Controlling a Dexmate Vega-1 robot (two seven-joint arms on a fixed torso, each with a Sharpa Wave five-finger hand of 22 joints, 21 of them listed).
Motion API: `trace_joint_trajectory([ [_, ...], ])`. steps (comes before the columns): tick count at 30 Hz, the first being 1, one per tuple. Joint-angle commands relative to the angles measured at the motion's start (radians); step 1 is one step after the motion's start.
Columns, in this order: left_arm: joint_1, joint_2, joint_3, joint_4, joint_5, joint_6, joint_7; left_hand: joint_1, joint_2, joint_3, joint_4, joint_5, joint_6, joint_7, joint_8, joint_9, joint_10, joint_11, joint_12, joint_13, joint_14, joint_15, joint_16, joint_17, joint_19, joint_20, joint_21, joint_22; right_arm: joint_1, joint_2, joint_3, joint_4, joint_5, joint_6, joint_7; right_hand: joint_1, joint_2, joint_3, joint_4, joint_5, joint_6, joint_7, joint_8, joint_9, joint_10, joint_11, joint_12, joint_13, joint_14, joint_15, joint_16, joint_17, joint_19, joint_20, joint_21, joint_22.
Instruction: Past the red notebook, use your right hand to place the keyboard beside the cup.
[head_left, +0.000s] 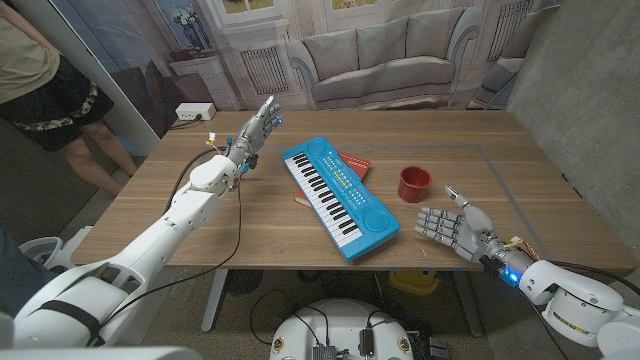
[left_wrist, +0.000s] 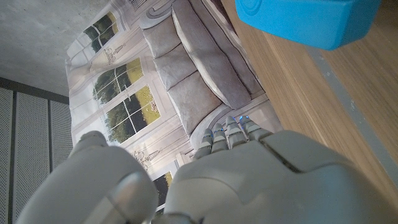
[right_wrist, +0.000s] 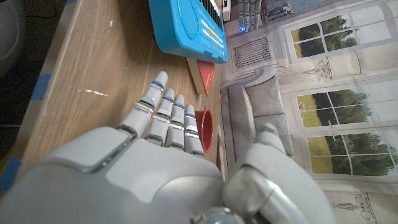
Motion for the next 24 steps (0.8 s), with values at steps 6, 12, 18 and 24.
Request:
trace_joint_trajectory([
  [6,-0.004,-0.011,0.007,0.020,-0.006,-0.008,-0.021,0.006,0.001,-0.006,0.003,0.002,0.007,0.000,-0.004,0.003,0.000,0.001,0.000,0.004,0.001,-0.002,-0.001,0.003,0.000,-0.008,-0.002,0.002,-0.027,-0.016,0.065,-0.031,0.093,-0.117,-0.009,0.012,-0.004,-0.002,-0.009,-0.005,0.000,0.026,0.000,0.003,0.008,0.006,0.000,0.001,0.008,0.008,-0.004,0.001,0.009,0.006,-0.003,0.001],
  [12,0.000,-0.007,0.006,0.004,-0.008,0.003,-0.015,0.008,0.001,-0.007,0.002,0.002,0.006,-0.001,-0.005,0.003,0.000,0.003,0.000,0.004,0.002,-0.001,-0.001,0.003,0.000,-0.007,-0.002,0.002,-0.011,-0.022,0.071,-0.019,0.136,-0.158,0.018,0.017,-0.006,-0.002,-0.013,-0.005,-0.002,0.030,-0.002,0.003,0.007,0.010,-0.002,0.001,0.014,0.015,-0.004,0.000,0.013,0.012,-0.004,0.001],
  [18,-0.001,-0.020,0.006,0.018,-0.012,-0.008,-0.015,0.010,0.001,-0.008,0.001,0.002,0.006,0.001,-0.005,0.003,0.000,0.003,0.000,0.004,0.001,-0.001,-0.001,0.003,0.000,-0.007,-0.002,0.002,0.006,-0.013,0.047,-0.003,0.136,-0.154,0.033,0.022,-0.008,-0.002,-0.016,-0.005,-0.004,0.035,-0.004,0.003,0.008,0.017,-0.002,0.001,0.016,0.019,-0.005,0.000,0.016,0.016,-0.006,0.001],
  [24,-0.007,-0.018,0.004,0.024,-0.009,-0.016,-0.020,0.013,0.001,-0.009,0.000,0.002,0.006,0.002,-0.005,0.003,0.000,0.004,0.000,0.004,0.001,-0.002,-0.002,0.003,0.001,-0.007,-0.002,0.002,0.013,-0.022,0.045,0.003,0.170,-0.178,0.041,0.026,-0.013,-0.003,-0.021,-0.005,-0.005,0.037,-0.005,0.003,0.007,0.023,-0.005,0.001,0.016,0.026,-0.008,0.000,0.015,0.022,-0.009,0.001],
])
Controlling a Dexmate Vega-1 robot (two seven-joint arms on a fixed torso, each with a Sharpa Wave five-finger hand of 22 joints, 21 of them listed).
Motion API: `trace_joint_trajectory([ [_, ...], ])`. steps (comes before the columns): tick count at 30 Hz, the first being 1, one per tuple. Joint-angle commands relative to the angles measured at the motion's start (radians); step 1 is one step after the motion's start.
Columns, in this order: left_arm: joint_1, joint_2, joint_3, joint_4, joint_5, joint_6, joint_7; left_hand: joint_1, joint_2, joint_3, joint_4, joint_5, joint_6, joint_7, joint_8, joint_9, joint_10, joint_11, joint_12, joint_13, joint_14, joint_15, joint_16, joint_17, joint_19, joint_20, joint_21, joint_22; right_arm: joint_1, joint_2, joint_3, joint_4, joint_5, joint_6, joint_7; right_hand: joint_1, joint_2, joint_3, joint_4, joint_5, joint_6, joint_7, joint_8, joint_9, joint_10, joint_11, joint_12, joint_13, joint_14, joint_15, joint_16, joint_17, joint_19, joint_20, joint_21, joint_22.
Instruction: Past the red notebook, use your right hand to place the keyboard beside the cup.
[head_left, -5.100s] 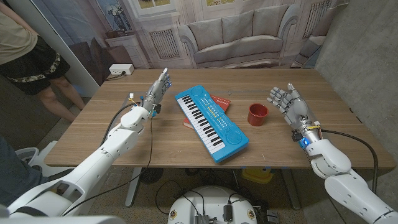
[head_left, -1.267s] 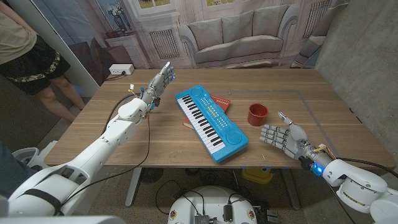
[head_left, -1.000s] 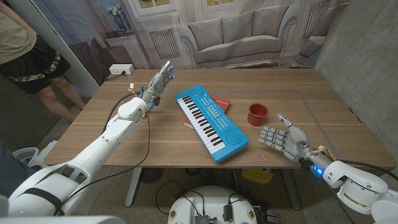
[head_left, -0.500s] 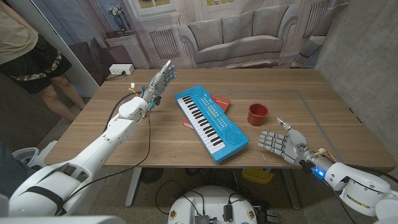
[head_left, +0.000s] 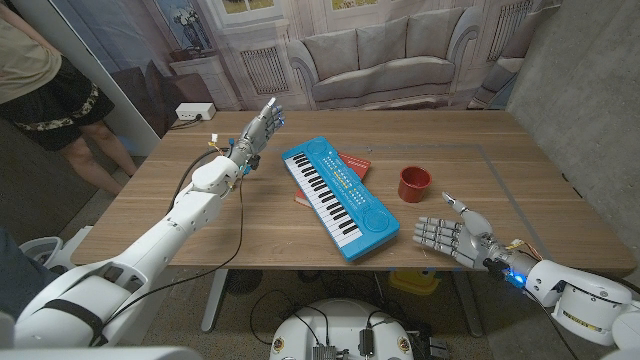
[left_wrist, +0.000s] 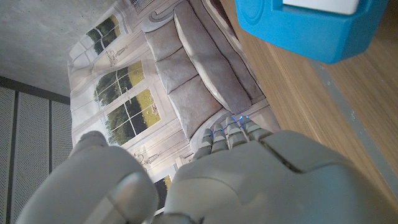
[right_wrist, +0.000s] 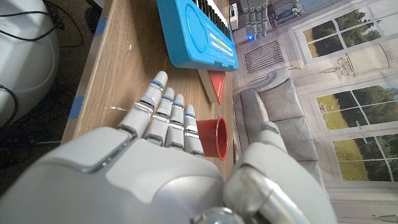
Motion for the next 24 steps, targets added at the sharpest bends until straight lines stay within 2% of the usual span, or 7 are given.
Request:
trace_joint_trajectory([
  [1,-0.007,-0.006,-0.001,0.016,0.001,-0.014,-0.006,0.011,-0.001,-0.007,0.002,0.002,0.006,0.002,-0.003,0.003,0.000,0.003,0.000,0.004,0.001,-0.001,-0.001,0.003,0.001,-0.007,-0.002,0.002,0.020,-0.011,-0.010,0.015,0.068,-0.060,0.027,0.010,-0.005,0.001,-0.009,0.002,-0.005,0.036,-0.001,0.003,0.005,0.013,-0.005,0.001,0.001,0.012,-0.004,0.000,0.004,0.012,-0.004,0.001],
  [10,-0.036,-0.016,0.008,0.072,-0.002,-0.023,-0.050,0.014,-0.001,-0.008,0.000,0.002,0.005,0.000,-0.003,0.003,-0.001,0.004,-0.001,0.004,0.000,-0.001,-0.002,0.003,0.001,-0.007,-0.002,0.002,0.023,-0.010,-0.028,0.006,0.089,-0.077,-0.001,0.014,-0.014,-0.003,-0.014,0.002,-0.004,0.040,-0.002,0.002,0.004,0.015,-0.007,0.001,0.000,0.020,-0.008,-0.001,0.004,0.021,-0.008,0.001],
  [17,-0.066,-0.037,0.016,0.130,-0.005,-0.041,-0.086,0.017,-0.001,-0.008,-0.001,0.002,0.004,0.000,-0.003,0.003,0.000,0.005,0.000,0.004,0.000,-0.001,-0.002,0.003,0.001,-0.005,-0.002,0.002,0.049,-0.016,-0.059,0.019,0.093,-0.070,-0.009,0.022,-0.023,-0.005,-0.020,0.002,-0.010,0.034,-0.006,0.002,-0.002,0.019,-0.012,0.001,-0.006,0.020,-0.012,-0.001,0.000,0.026,-0.014,0.001],
  [20,-0.066,-0.040,0.014,0.137,-0.008,-0.041,-0.084,0.018,-0.002,-0.009,-0.001,0.002,0.004,0.000,-0.003,0.003,0.000,0.005,0.000,0.004,0.000,-0.002,-0.002,0.003,0.001,-0.005,-0.002,0.002,0.058,-0.012,-0.074,0.031,0.096,-0.057,-0.003,0.030,-0.026,-0.004,-0.026,0.003,-0.013,0.034,-0.006,0.002,-0.004,0.017,-0.013,0.001,-0.008,0.020,-0.014,-0.001,0.000,0.027,-0.016,0.001],
  [24,-0.061,-0.035,0.007,0.131,-0.013,-0.032,-0.075,0.019,-0.002,-0.009,-0.002,0.002,0.005,0.000,-0.003,0.003,0.000,0.004,0.000,0.004,0.000,-0.001,-0.002,0.003,0.000,-0.004,-0.003,0.002,0.071,-0.019,-0.086,0.046,0.104,-0.051,0.010,0.064,-0.033,0.002,-0.045,0.005,-0.020,0.034,-0.008,0.002,-0.008,0.017,-0.016,0.001,-0.011,0.023,-0.016,-0.001,0.000,0.028,-0.022,0.000],
])
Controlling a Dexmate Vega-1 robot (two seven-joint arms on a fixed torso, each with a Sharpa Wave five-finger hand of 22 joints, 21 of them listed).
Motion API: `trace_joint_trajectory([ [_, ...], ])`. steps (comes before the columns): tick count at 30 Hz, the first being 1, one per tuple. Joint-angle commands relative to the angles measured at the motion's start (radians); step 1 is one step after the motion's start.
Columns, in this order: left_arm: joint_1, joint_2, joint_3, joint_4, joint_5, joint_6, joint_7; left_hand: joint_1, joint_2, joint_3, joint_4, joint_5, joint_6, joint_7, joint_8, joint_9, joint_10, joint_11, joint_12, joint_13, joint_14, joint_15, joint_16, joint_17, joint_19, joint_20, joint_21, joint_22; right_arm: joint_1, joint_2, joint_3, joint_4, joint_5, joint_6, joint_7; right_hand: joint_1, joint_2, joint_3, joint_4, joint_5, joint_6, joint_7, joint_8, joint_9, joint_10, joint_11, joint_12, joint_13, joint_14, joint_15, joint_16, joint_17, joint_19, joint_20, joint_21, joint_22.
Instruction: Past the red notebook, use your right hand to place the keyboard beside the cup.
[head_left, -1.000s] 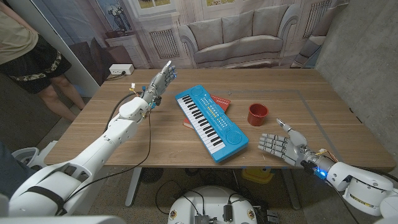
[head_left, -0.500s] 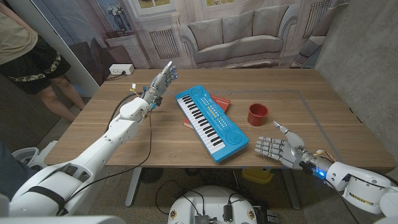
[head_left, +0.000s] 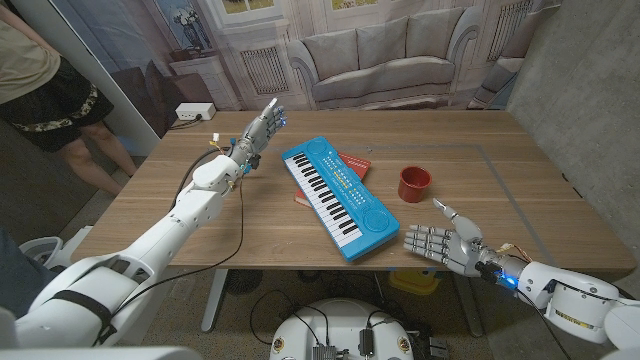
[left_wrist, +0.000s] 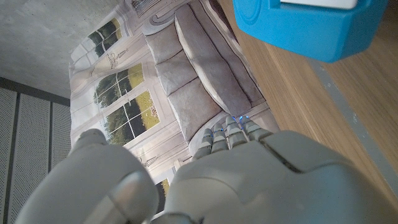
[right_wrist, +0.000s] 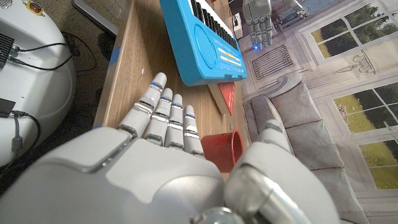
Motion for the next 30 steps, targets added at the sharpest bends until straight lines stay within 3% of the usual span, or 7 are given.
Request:
trace_joint_trajectory([
  [1,-0.043,-0.025,0.002,0.089,-0.012,0.004,-0.009,0.006,0.002,-0.005,0.002,0.002,0.004,0.000,-0.003,0.003,-0.001,0.004,0.000,0.004,0.000,-0.002,-0.002,0.003,0.000,-0.005,-0.003,0.002,0.035,-0.006,-0.043,0.037,0.042,0.013,0.005,0.051,-0.009,0.011,-0.026,0.006,-0.008,0.036,-0.003,0.001,-0.003,0.002,-0.003,0.002,-0.004,0.009,-0.008,-0.001,0.003,0.011,-0.008,0.003],
  [11,-0.051,-0.018,0.005,0.087,0.003,-0.001,-0.004,0.009,0.002,-0.007,0.000,0.002,0.004,0.000,-0.003,0.003,-0.001,0.004,-0.001,0.004,0.000,-0.001,-0.002,0.003,0.000,-0.003,-0.003,0.002,0.058,-0.041,-0.058,0.074,0.082,-0.007,0.032,0.143,-0.026,0.026,-0.056,0.015,-0.020,0.037,-0.003,0.002,-0.014,0.004,-0.010,0.002,-0.010,0.015,-0.010,-0.001,0.005,0.019,-0.018,0.003],
  [30,-0.065,-0.036,0.009,0.127,-0.001,-0.013,-0.022,0.015,0.002,-0.010,-0.002,0.002,0.004,0.000,-0.003,0.003,-0.002,0.003,-0.001,0.004,0.000,0.000,-0.002,0.003,0.001,0.005,-0.003,0.002,0.125,-0.054,-0.130,0.136,0.120,0.011,0.067,0.220,-0.053,0.031,-0.057,0.021,-0.021,0.040,0.001,0.005,-0.018,0.012,-0.012,0.003,-0.008,0.020,-0.009,-0.002,0.016,0.023,-0.024,0.004],
])
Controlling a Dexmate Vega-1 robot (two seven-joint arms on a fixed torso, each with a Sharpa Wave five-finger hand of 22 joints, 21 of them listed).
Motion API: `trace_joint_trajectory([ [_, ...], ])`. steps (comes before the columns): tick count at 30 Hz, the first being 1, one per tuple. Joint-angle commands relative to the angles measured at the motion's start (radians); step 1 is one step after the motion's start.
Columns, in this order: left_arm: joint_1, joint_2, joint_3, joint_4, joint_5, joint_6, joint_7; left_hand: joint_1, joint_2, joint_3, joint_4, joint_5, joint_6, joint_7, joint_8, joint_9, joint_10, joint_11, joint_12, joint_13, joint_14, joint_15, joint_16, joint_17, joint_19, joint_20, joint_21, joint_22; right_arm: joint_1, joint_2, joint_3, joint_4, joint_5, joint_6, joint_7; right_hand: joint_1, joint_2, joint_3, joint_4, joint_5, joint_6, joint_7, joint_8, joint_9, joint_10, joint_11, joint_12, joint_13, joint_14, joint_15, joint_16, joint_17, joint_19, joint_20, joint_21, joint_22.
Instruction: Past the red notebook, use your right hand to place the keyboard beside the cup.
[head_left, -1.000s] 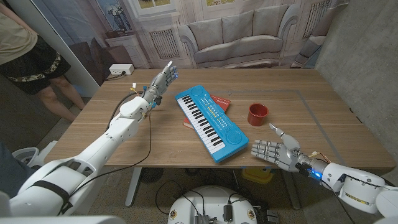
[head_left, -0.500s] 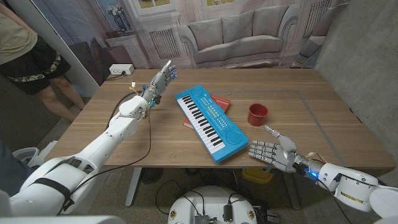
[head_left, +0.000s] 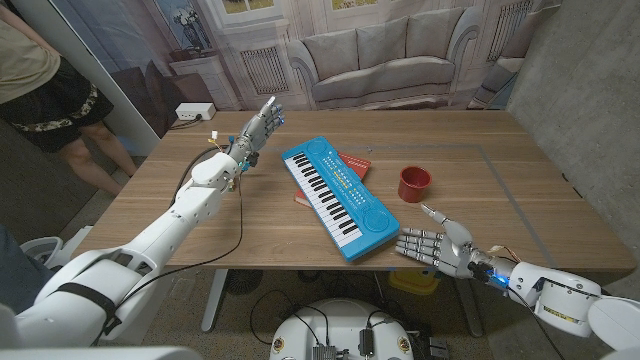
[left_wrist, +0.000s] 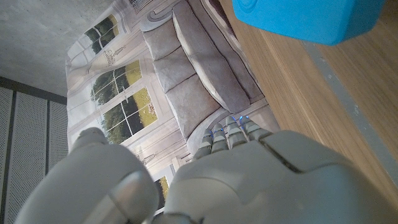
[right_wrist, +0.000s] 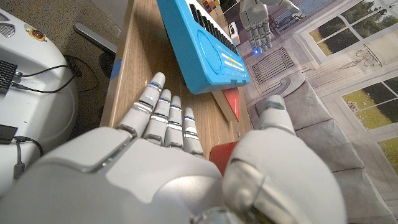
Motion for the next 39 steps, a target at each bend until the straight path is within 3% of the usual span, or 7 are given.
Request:
trace_joint_trajectory([
  [1,-0.003,-0.005,0.001,0.016,0.000,-0.010,-0.004,0.007,0.002,-0.006,0.002,0.002,0.004,-0.001,-0.003,0.003,-0.003,0.003,-0.001,0.004,-0.001,-0.001,-0.002,0.003,0.001,0.005,-0.003,0.002,0.051,-0.021,-0.048,0.040,0.029,0.001,0.015,0.009,-0.004,0.002,0.003,0.005,0.012,0.038,0.002,0.003,0.002,0.000,0.004,0.003,0.009,0.004,-0.004,0.003,0.009,0.003,-0.005,0.001],
  [19,-0.001,0.010,-0.005,0.001,0.000,-0.002,0.001,0.012,0.003,-0.008,0.000,0.002,0.003,-0.001,-0.004,0.003,-0.005,0.002,-0.002,0.004,-0.001,-0.001,-0.002,0.003,0.000,0.009,-0.003,0.002,0.114,-0.038,-0.108,0.093,0.059,0.016,0.039,0.030,-0.023,-0.007,0.013,0.007,0.027,0.027,0.009,0.007,-0.001,0.001,0.003,0.004,0.010,0.002,-0.004,0.003,0.013,0.007,-0.010,0.003],
  [39,0.004,0.004,-0.006,0.017,-0.005,-0.008,-0.001,0.017,0.004,-0.011,-0.001,0.002,0.001,0.000,-0.004,0.003,-0.005,0.003,-0.002,0.004,-0.001,-0.001,-0.002,0.003,0.000,0.011,-0.003,0.002,0.184,-0.071,-0.182,0.133,0.074,0.021,0.071,0.075,-0.018,0.001,0.013,0.013,0.023,0.026,0.008,0.012,-0.006,-0.009,0.003,0.005,0.001,-0.003,-0.006,0.004,0.009,0.005,-0.016,0.004],
])
